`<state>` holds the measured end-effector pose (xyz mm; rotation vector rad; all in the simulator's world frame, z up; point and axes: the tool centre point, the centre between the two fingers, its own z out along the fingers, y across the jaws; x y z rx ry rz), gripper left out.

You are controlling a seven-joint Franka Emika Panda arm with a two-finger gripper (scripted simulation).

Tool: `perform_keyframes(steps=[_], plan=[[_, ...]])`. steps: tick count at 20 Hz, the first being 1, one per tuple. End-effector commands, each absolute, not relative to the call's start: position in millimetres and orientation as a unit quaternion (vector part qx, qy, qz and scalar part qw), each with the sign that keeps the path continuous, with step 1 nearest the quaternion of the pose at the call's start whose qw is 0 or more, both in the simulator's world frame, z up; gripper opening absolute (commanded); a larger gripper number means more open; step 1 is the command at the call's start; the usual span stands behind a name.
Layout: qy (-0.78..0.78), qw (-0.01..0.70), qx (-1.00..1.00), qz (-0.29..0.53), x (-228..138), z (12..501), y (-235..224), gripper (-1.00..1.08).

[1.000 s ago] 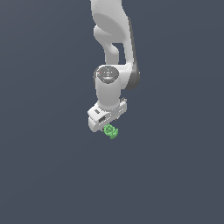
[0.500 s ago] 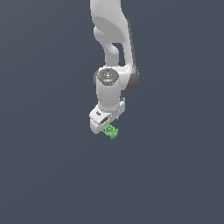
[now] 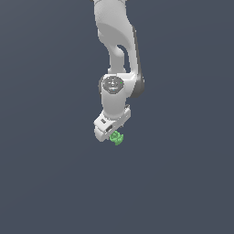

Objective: Pick up the object and move it to a goal position.

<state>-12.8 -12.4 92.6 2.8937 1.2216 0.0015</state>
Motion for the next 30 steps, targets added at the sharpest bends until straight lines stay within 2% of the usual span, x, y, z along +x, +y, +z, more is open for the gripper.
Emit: perform_keyframes(steps=[1,9,10,22,30], plan=[[0.390,0.000,0.921,0.000,-14,79,-12,1.00],[0.390,0.000,0.921,0.000,-13,59,-12,1.00],[0.390,0.000,0.921,0.000,-13,59,-12,-1.00],[0.390,0.001,0.921,0.001,-12,60,-11,-1.00],[0.390,0.001,0.921,0.001,-12,64,25,-1.00]])
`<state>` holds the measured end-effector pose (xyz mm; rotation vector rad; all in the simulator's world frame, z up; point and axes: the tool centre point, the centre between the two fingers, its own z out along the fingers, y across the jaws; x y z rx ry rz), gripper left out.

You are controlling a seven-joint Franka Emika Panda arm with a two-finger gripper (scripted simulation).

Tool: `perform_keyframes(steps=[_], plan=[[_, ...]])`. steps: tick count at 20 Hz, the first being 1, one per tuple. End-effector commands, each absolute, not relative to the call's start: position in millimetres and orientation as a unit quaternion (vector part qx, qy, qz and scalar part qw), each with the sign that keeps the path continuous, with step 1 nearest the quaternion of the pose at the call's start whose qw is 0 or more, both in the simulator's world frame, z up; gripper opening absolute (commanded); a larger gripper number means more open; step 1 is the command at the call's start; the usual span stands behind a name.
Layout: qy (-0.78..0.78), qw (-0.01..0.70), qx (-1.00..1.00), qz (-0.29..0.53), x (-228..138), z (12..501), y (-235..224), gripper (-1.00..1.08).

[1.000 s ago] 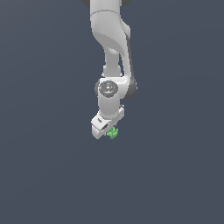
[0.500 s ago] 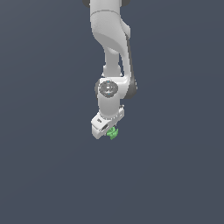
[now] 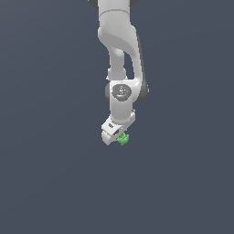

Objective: Pick up the object and move it to a goal position.

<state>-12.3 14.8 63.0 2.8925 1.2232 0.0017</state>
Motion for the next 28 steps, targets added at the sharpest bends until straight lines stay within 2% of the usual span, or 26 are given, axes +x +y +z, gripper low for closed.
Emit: perform_keyframes(steps=[1,17,22,28], plan=[[0.390,0.001,0.921,0.001,-12,65,33,-1.00],[0.390,0.000,0.921,0.000,-6,85,204,-1.00],[0.390,0.000,0.921,0.000,-4,88,231,-1.00],[0.390,0.000,0.921,0.000,-2,88,238,-1.00]])
